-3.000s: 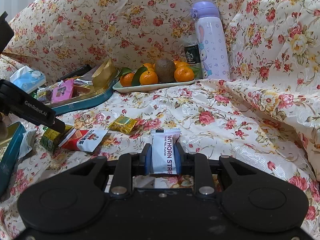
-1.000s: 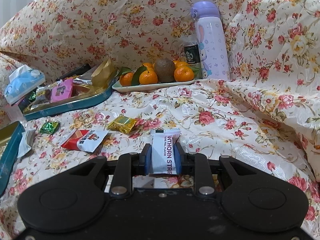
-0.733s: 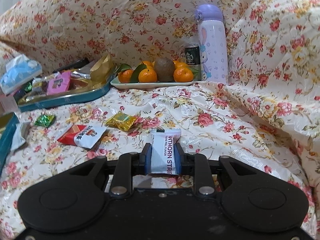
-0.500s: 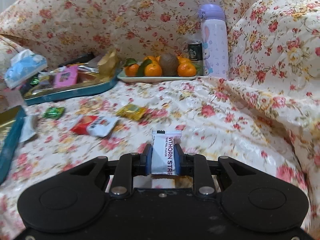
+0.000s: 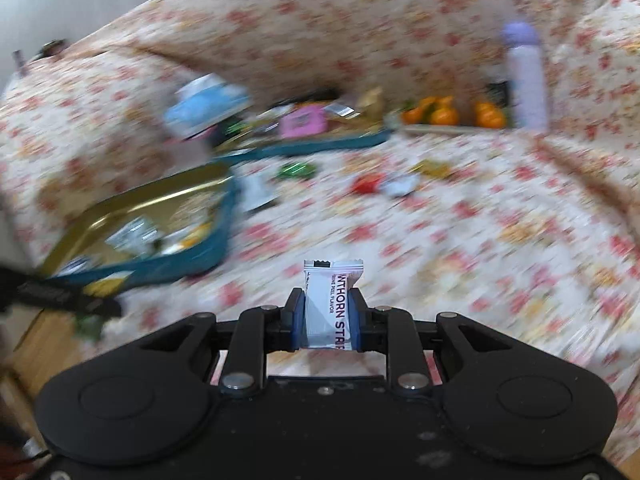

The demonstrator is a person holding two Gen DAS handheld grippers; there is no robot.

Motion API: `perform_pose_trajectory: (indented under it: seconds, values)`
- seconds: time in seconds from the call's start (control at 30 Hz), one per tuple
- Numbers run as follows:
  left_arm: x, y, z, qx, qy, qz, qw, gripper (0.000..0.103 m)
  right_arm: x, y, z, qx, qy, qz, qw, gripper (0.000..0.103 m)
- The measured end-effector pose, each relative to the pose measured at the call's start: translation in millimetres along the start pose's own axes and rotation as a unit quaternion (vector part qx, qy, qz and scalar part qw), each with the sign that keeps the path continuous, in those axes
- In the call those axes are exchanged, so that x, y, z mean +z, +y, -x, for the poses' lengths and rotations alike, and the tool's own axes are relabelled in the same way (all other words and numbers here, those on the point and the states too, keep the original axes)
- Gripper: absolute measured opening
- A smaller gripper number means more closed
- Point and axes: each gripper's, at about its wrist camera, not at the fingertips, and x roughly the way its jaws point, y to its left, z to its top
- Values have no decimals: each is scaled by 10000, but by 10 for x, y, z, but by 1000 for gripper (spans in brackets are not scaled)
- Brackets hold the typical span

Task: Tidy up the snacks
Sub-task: 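Carry the pea packet and hawthorn packet over the gold tin tray, then open the left gripper then the right gripper to drop both packets into the tray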

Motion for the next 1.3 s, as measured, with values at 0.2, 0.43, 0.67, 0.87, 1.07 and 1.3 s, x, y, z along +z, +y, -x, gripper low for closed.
perform_pose_trajectory:
  seconds: [0.2,0.43,0.67,0.87,1.07,1.3]
  values:
    - [28,309,45,206,-16,297,9993,47,-209,435,68,543,501,530,9959,24]
    - [309,682,71,507,-404,643,9958,47,-190,725,22,937,561,905,9899,24]
    - [688,1002,4,826,-765,868,9898,47,89,893,-103,1230,422,787,9884,24]
    - [941,1173,-187,883,-776,972,9883,47,434,1117,-263,1552,132,741,9850,24]
    - [1128,1259,-432,1001,-677,910,9885,47,651,1386,-460,1715,26,881,9812,24]
    - [1193,1342,-590,992,-526,1026,9884,48,762,1580,-699,1757,79,991,9794,24]
